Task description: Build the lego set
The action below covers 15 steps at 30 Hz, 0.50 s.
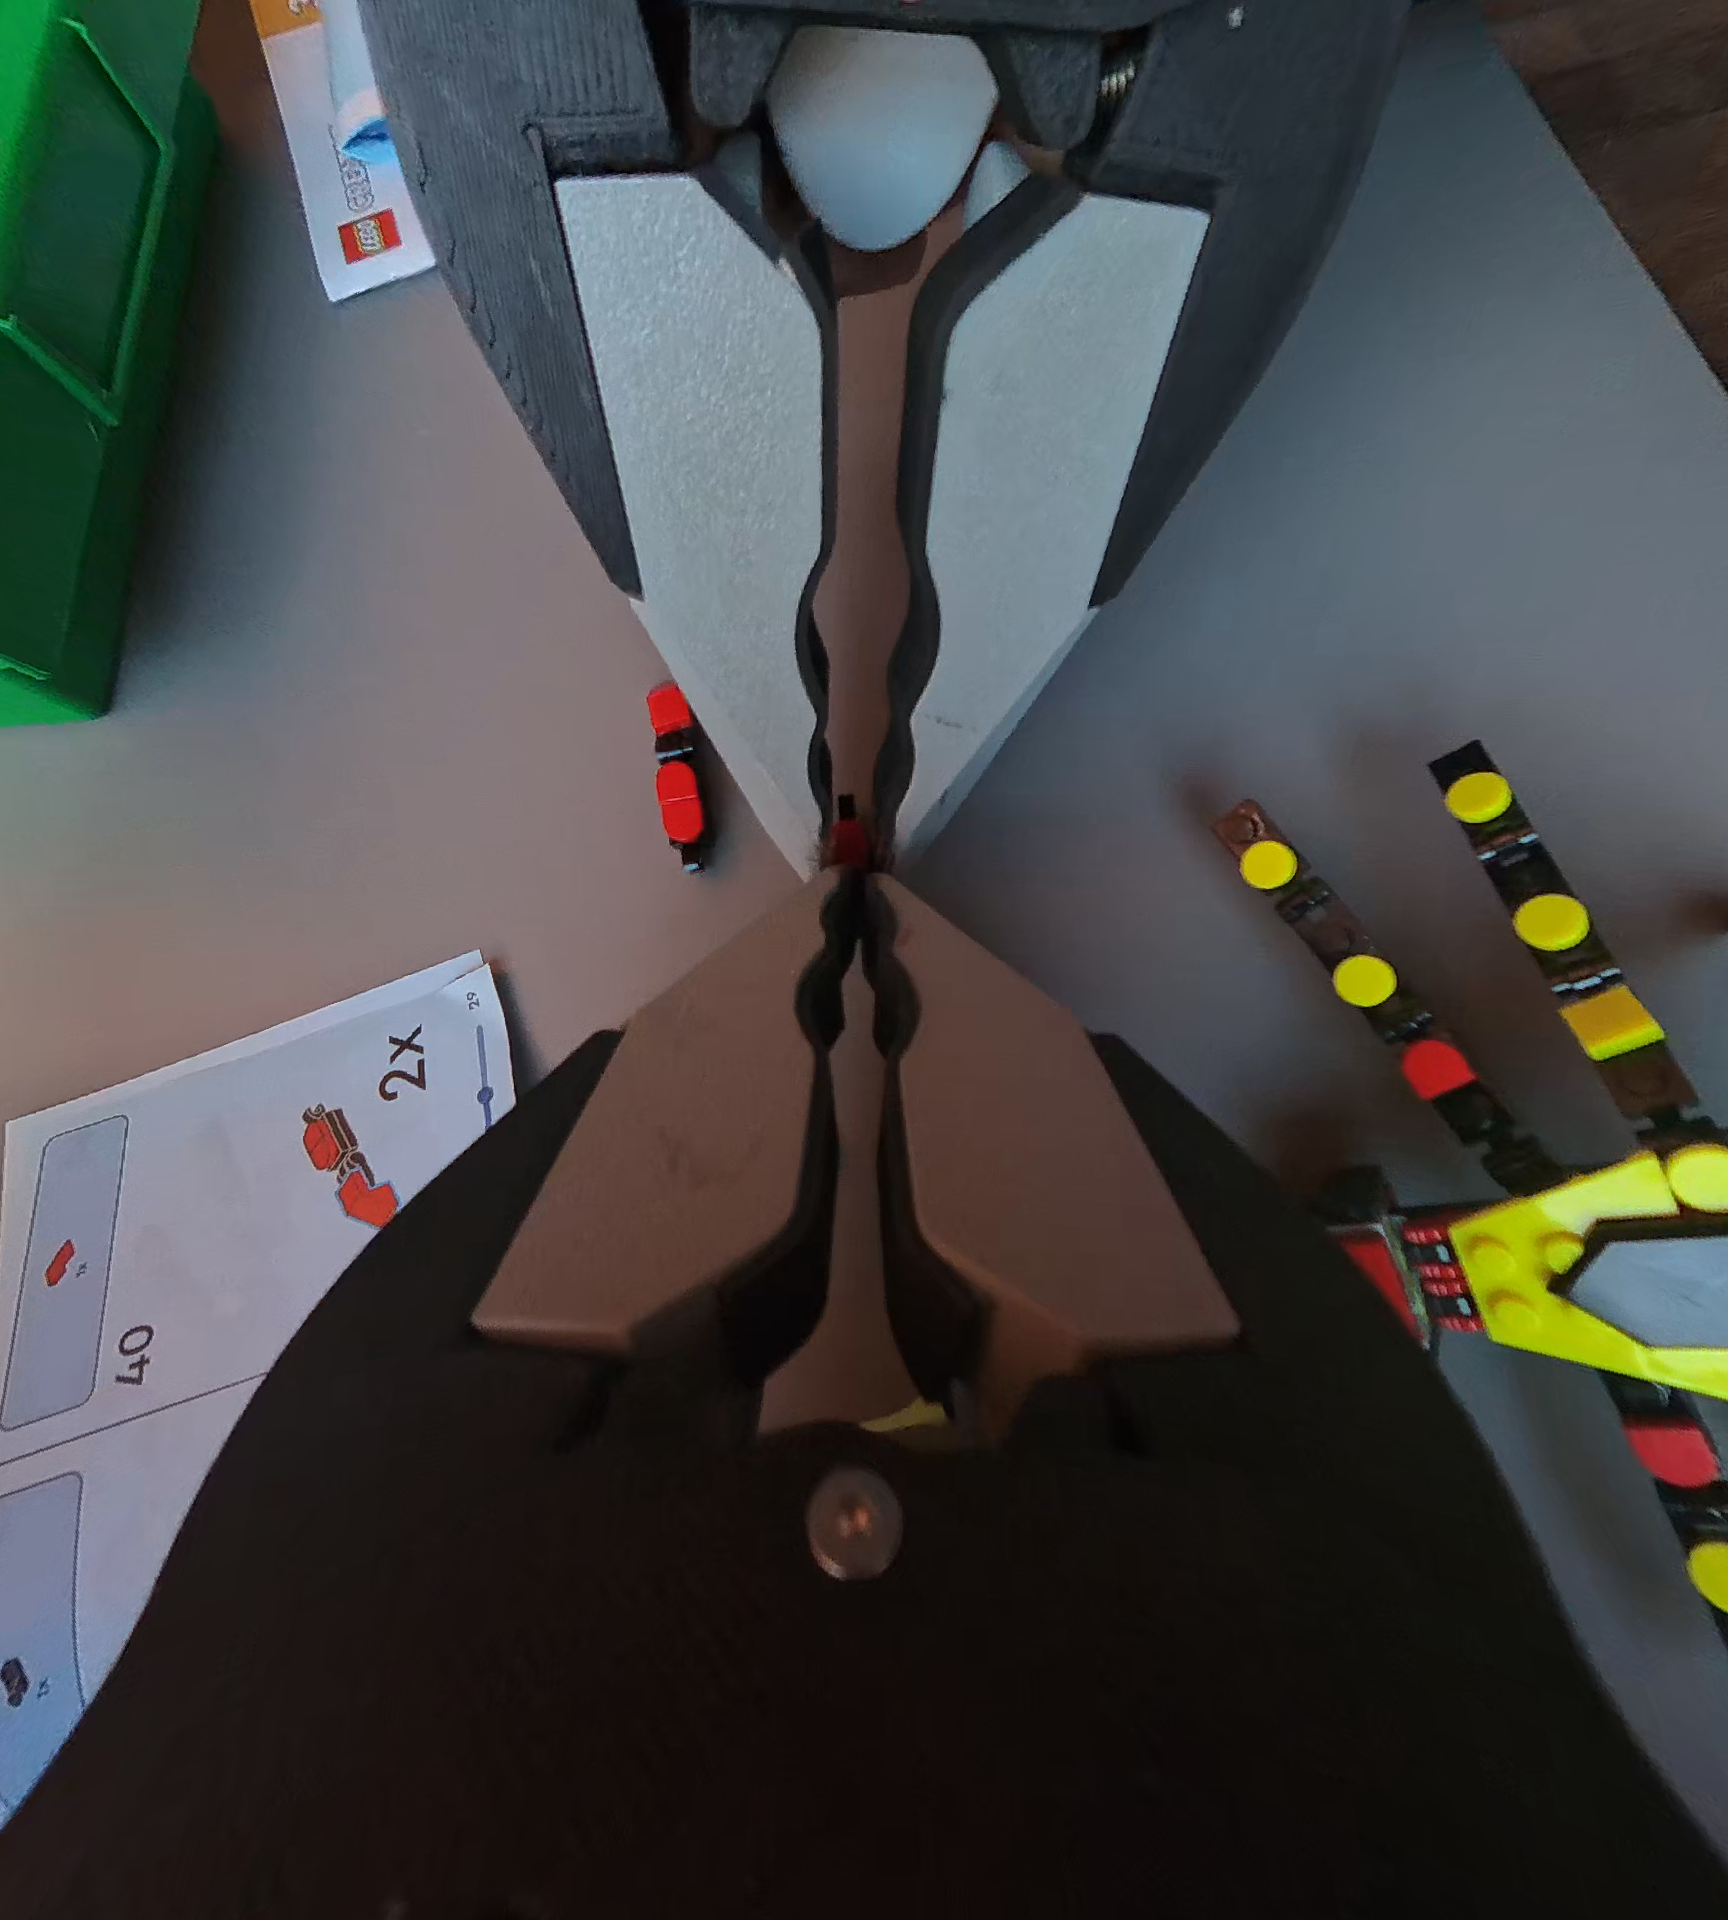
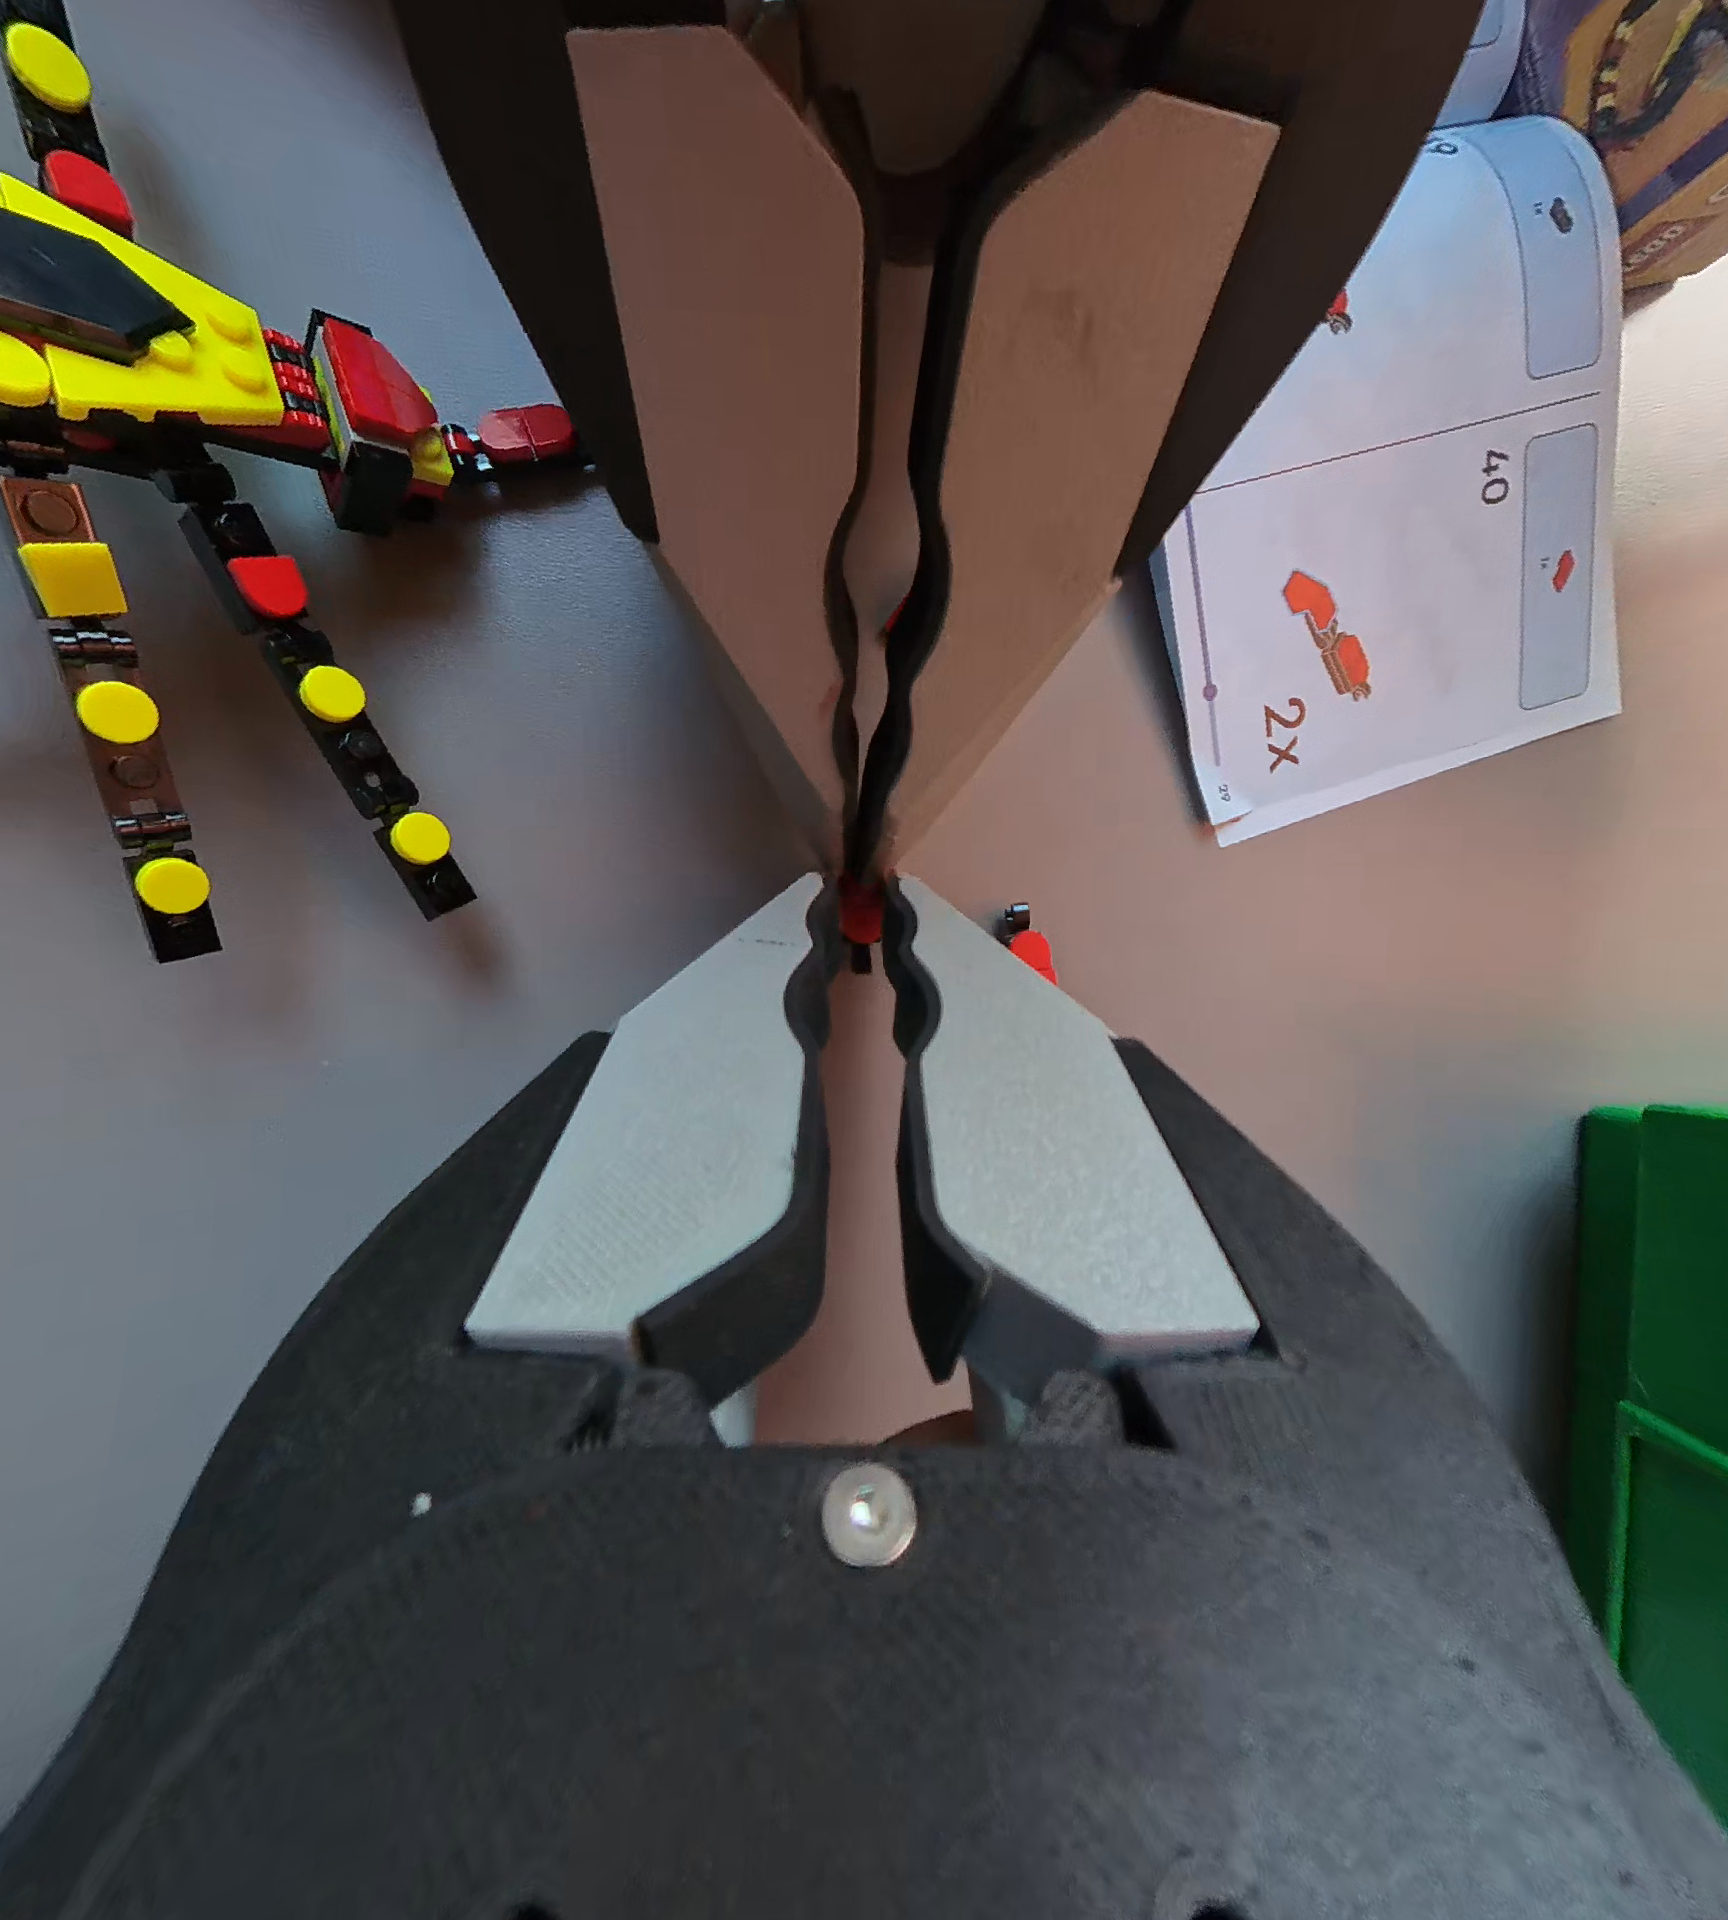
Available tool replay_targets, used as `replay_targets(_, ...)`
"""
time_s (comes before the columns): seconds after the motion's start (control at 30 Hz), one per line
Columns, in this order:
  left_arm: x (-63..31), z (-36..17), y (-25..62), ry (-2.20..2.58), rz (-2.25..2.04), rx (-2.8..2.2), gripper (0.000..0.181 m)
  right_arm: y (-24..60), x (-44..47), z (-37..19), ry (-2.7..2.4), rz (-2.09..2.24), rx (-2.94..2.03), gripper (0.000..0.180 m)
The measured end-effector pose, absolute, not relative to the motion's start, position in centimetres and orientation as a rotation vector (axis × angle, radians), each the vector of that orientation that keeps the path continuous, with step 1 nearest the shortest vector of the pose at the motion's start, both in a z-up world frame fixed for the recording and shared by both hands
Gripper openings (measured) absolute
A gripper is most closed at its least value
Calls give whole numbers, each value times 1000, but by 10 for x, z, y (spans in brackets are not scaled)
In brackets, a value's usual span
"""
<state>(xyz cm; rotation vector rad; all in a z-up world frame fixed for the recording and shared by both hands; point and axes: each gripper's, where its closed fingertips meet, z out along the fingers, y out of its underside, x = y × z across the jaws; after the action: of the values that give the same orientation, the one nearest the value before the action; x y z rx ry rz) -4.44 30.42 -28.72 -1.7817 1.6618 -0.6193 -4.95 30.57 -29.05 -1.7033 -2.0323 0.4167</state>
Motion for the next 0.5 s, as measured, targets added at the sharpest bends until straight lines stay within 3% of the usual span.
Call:
replay_targets(0.4,-45,-287,304,1664,-610,-1777,0,307,-50,-290,-1972,483,-1728,5)
replay_targets(0.5,-45,-287,304,1684,-571,-1771,0,308,-51,-285,-1924,553,-1729,14)
